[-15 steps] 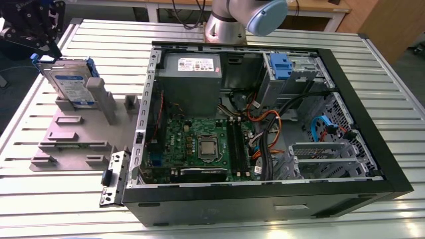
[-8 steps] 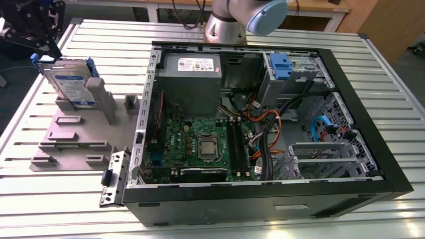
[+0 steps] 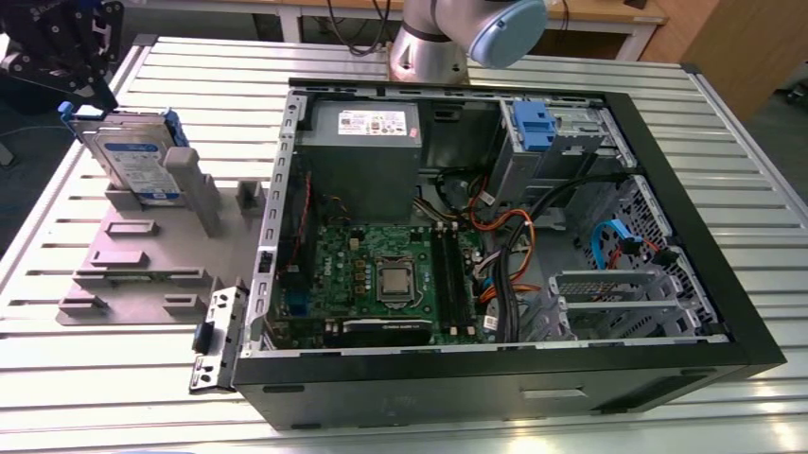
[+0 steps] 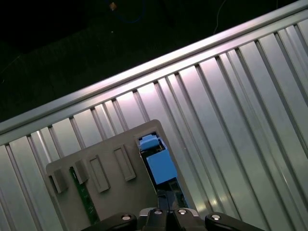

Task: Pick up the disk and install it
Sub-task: 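Pick up the disk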

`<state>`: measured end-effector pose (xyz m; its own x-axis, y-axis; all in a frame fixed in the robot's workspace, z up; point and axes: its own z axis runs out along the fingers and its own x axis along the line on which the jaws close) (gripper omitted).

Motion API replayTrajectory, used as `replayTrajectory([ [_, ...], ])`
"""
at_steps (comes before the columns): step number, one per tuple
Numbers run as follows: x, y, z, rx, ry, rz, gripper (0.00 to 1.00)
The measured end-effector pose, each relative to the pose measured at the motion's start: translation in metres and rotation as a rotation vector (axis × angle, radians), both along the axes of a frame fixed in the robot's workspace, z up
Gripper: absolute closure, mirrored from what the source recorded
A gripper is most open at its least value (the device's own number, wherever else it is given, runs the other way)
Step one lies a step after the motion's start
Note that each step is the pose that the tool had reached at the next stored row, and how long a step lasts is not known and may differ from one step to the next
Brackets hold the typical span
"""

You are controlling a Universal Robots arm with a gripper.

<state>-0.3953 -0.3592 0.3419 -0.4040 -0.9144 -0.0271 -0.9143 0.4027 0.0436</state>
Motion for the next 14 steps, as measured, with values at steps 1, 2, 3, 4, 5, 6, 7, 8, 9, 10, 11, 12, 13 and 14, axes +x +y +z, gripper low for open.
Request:
replayTrajectory([
  [1, 0.0, 0.0, 0.0, 0.0, 0.0, 0.001, 0.89],
  [2, 0.0, 0.0, 0.0, 0.0, 0.0, 0.001, 0.89],
  [3, 0.0, 0.0, 0.0, 0.0, 0.0001, 0.002, 0.89],
  [4, 0.0, 0.0, 0.0, 0.0, 0.0001, 0.002, 0.89],
  [5, 0.0, 0.0, 0.0, 0.0, 0.0, 0.003, 0.89],
  [6, 0.0, 0.0, 0.0, 0.0, 0.0, 0.004, 0.89],
  [7, 0.0, 0.0, 0.0, 0.0, 0.0, 0.004, 0.89],
  [8, 0.0, 0.0, 0.0, 0.0, 0.0001, 0.005, 0.89],
  [9, 0.0, 0.0, 0.0, 0.0, 0.0, 0.005, 0.89],
  [10, 0.0, 0.0, 0.0, 0.0, 0.0, 0.006, 0.89],
  [11, 0.0, 0.0, 0.0, 0.0, 0.0, 0.007, 0.89],
  [12, 0.0, 0.0, 0.0, 0.0, 0.0, 0.007, 0.89],
  [13, 0.0, 0.0, 0.0, 0.0, 0.0, 0.008, 0.89],
  [14, 0.0, 0.0, 0.0, 0.0, 0.0, 0.008, 0.89],
])
